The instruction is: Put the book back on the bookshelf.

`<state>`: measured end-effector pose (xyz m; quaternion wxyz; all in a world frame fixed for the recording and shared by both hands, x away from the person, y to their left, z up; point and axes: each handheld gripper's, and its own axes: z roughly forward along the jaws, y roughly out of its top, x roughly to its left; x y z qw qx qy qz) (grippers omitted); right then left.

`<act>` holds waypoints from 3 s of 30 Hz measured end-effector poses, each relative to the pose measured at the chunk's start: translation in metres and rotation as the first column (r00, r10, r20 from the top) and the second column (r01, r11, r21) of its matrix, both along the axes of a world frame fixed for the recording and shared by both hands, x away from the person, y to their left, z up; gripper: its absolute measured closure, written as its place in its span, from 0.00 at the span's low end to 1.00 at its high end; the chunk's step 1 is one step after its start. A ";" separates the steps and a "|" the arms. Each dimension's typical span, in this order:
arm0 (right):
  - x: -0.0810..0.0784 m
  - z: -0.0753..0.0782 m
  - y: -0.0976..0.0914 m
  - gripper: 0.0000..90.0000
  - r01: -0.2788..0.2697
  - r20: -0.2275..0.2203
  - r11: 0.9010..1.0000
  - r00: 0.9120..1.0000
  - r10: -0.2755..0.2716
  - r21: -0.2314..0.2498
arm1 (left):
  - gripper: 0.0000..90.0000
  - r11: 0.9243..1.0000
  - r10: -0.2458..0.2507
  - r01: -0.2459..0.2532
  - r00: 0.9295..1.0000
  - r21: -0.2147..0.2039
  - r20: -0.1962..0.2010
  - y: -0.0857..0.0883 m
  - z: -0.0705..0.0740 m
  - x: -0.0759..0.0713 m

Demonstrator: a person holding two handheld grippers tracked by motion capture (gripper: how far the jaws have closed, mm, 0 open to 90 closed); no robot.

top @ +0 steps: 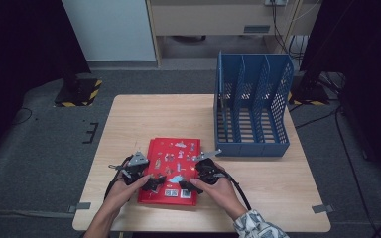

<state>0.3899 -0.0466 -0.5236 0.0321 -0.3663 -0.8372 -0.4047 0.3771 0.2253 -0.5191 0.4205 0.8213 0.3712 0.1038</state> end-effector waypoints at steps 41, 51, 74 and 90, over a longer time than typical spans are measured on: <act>-0.008 0.007 0.010 0.03 -0.016 0.134 0.998 0.991 0.025 -0.066 | 0.00 0.998 0.056 -0.058 0.997 -0.033 -0.053 0.016 -0.003 0.004; -0.009 0.007 0.010 0.03 -0.022 0.146 0.997 0.989 0.031 -0.068 | 0.04 0.997 0.074 -0.075 0.996 -0.019 -0.058 0.015 0.003 0.005; -0.004 0.020 0.016 0.07 -0.011 0.140 0.997 0.990 0.022 -0.074 | 0.30 0.991 0.129 -0.130 0.991 -0.017 -0.022 0.026 0.027 0.001; 0.006 0.047 0.025 0.14 0.008 0.196 0.992 0.981 0.017 -0.125 | 0.38 0.989 0.149 -0.149 0.988 -0.013 0.049 0.028 0.050 0.005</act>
